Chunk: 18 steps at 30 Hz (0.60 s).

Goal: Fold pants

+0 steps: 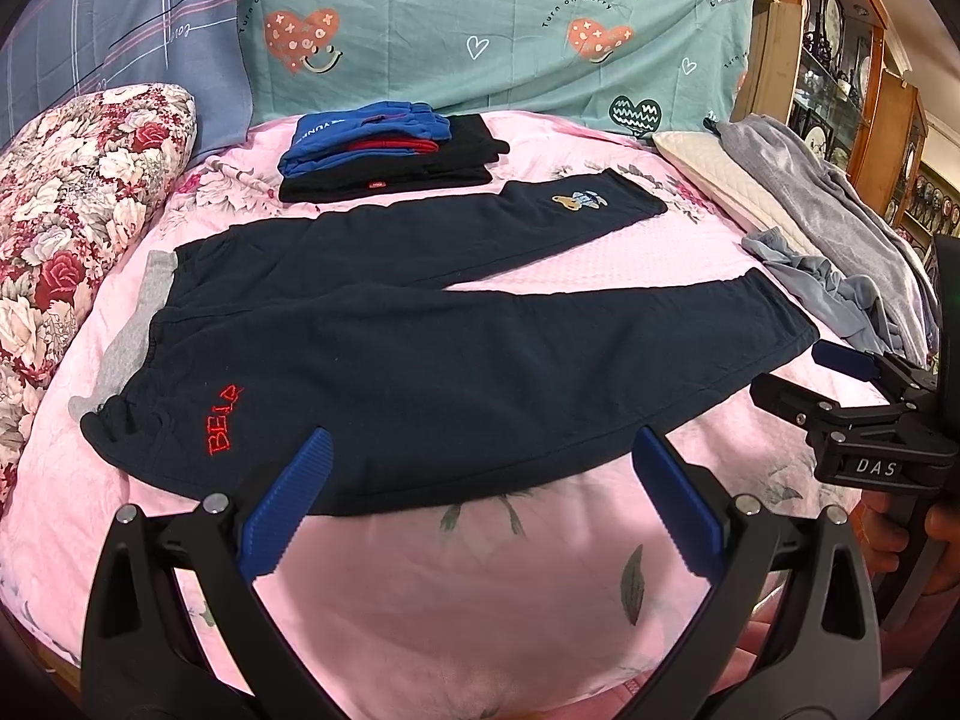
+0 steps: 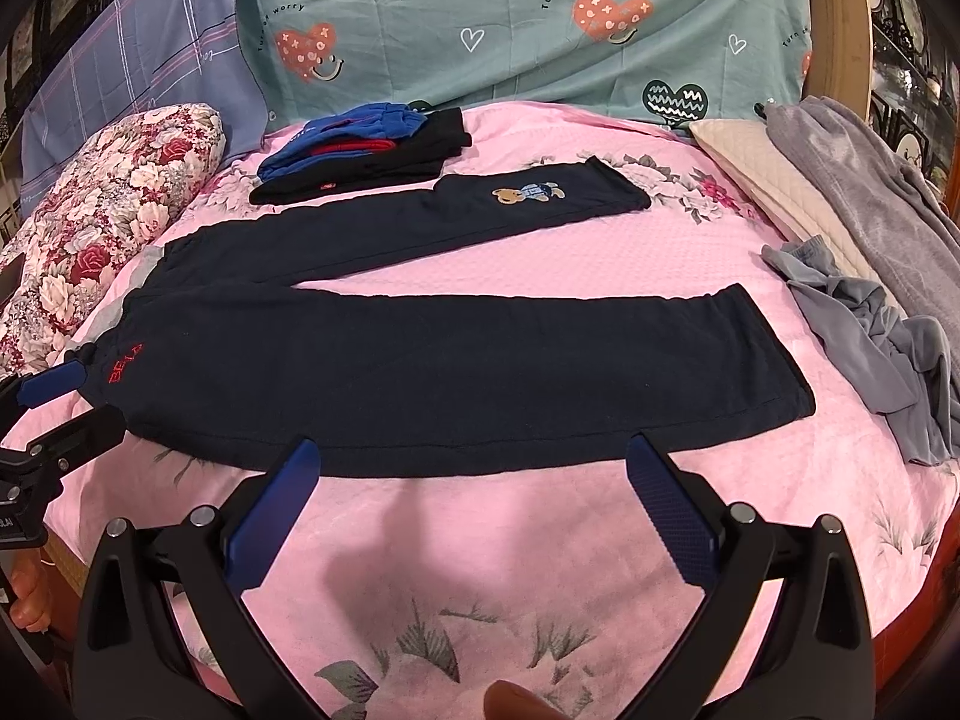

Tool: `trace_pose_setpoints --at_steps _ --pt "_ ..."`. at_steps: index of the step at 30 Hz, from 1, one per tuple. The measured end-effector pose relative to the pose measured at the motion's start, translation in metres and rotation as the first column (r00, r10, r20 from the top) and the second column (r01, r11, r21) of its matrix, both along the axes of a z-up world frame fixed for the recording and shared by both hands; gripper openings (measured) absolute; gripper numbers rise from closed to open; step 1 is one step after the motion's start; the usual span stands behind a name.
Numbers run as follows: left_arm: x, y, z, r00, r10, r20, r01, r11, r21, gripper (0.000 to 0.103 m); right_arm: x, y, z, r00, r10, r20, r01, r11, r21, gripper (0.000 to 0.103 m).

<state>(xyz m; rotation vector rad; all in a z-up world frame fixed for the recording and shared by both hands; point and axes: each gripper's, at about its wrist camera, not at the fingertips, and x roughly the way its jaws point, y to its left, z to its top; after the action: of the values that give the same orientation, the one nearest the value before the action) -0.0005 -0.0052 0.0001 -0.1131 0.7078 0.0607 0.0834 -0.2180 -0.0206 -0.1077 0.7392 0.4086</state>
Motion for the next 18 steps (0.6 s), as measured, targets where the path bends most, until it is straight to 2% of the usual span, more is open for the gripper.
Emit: trace_pose_setpoints --at_steps 10,18 --pt "0.005 0.006 -0.004 1.0 0.006 -0.009 -0.006 1.0 -0.002 0.101 0.006 0.008 0.0 1.0 0.014 -0.003 -0.014 1.0 -0.021 0.102" --pt "0.013 0.024 -0.009 0.999 0.026 -0.023 -0.026 1.0 -0.017 0.101 0.016 0.031 0.008 0.999 0.049 0.009 -0.048 0.997 -0.068 0.102"
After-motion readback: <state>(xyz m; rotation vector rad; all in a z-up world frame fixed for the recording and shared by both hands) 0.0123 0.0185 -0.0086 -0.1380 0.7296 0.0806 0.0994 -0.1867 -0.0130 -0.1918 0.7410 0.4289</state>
